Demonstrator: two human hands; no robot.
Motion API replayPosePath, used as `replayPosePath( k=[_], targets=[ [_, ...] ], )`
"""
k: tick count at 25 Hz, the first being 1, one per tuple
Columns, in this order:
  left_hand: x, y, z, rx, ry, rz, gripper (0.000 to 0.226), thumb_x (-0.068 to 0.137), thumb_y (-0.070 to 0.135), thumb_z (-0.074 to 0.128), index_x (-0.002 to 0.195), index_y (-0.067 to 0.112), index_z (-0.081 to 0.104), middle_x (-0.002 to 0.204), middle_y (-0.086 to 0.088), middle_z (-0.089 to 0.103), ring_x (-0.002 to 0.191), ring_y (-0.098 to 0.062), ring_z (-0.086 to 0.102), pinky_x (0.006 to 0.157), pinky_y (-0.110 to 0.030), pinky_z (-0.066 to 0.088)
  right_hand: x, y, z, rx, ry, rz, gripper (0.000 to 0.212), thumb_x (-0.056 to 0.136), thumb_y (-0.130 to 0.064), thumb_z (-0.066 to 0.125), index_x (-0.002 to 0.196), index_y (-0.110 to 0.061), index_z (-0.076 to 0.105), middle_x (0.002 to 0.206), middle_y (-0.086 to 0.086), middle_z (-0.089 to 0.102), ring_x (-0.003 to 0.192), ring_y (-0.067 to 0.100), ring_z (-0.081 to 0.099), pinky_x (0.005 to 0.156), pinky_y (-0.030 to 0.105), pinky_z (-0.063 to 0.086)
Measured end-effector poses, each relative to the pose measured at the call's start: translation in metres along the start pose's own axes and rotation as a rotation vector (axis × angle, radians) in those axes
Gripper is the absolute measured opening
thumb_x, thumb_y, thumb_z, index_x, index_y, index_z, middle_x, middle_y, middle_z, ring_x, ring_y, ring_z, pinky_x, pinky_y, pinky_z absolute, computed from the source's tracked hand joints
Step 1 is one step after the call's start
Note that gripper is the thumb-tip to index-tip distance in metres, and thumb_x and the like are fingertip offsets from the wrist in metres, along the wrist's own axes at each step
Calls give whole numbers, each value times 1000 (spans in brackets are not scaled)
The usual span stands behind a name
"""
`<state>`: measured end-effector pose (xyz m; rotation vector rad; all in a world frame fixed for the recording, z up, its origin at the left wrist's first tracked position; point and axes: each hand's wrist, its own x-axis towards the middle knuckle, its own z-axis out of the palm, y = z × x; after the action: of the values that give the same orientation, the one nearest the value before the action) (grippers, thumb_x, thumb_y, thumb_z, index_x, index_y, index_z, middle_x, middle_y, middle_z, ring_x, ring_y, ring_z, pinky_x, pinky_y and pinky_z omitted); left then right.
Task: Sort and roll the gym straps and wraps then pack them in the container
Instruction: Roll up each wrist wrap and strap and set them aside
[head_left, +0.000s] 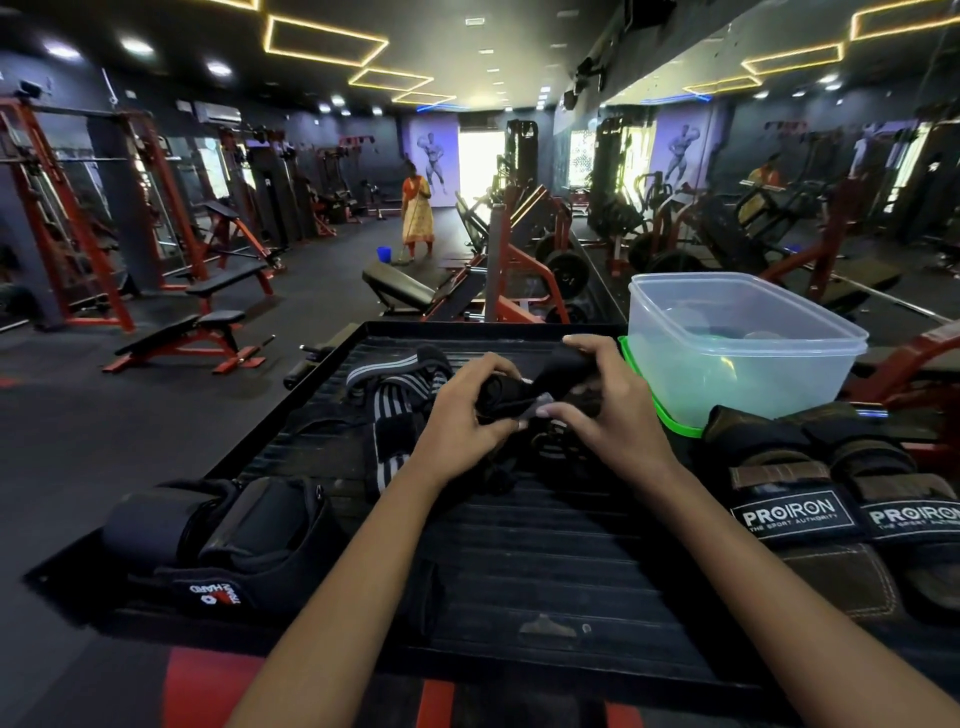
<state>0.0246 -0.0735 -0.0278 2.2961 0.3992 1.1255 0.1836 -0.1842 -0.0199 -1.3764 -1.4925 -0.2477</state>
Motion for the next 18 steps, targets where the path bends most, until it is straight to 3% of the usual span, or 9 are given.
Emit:
replayPosePath(
  k=[2, 4, 7, 9, 10, 12, 15, 18],
  targets=[
    [-1, 2, -2, -85, 36, -59, 43, 70, 11, 82, 101, 24, 55, 102, 13, 61, 99, -1, 58, 84, -24, 48, 0, -3, -1, 132, 34, 153, 33, 69, -18, 85, 86, -20, 57, 78, -6, 61, 70, 4, 58, 65, 19, 48],
    [-1, 1, -2, -107, 19, -77, 45, 71, 12, 82, 100, 32, 53, 104, 17, 61, 100, -1, 59, 87, -30, 51, -1, -4, 1, 212, 4, 216, 32, 72, -18, 84, 74, -24, 52, 77, -5, 59, 71, 6, 58, 60, 25, 48],
    [-1, 0, -1, -207, -10, -115, 46, 73, 11, 82, 107, 24, 55, 110, 6, 63, 100, -11, 64, 87, -42, 55, -1, -8, 2, 487, -133, 276, 29, 82, -8, 74, 78, -27, 53, 75, -18, 59, 72, -3, 59, 66, 21, 49],
    [0, -2, -1, -272, -27, -122, 47, 73, 8, 81, 110, 19, 54, 113, 0, 63, 102, -16, 65, 89, -42, 54, -2, -7, 3, 665, -201, 353, 28, 84, -4, 71, 80, -27, 56, 82, -15, 63, 81, 6, 64, 74, 34, 58],
    [0, -3, 0, -307, -49, -121, 46, 74, 6, 80, 110, 18, 53, 113, -1, 63, 103, -15, 65, 90, -39, 53, -2, -7, 4, 690, -207, 366, 27, 83, -5, 72, 79, -28, 58, 87, -9, 64, 87, 12, 65, 77, 39, 59],
    [0, -2, 1, -382, -87, -126, 42, 76, 7, 78, 106, 20, 52, 111, -4, 62, 102, -15, 64, 90, -34, 52, -2, -5, 4, 653, -164, 340, 23, 80, -5, 75, 80, -22, 60, 90, 4, 64, 89, 17, 64, 72, 34, 58],
    [0, 1, 3, -463, -63, -150, 25, 78, 27, 75, 94, 27, 55, 105, -6, 63, 95, -21, 64, 88, -46, 51, -1, -3, 4, 598, -89, 284, 20, 76, 1, 76, 79, -11, 60, 81, -9, 67, 81, 8, 65, 71, 23, 52],
    [1, 1, 5, -467, -30, -129, 23, 80, 28, 70, 86, 16, 51, 92, -5, 58, 87, -19, 57, 81, -44, 48, -2, 0, 7, 574, -51, 279, 26, 74, 2, 78, 72, -15, 58, 79, -12, 67, 81, 9, 64, 78, 29, 50]
  ],
)
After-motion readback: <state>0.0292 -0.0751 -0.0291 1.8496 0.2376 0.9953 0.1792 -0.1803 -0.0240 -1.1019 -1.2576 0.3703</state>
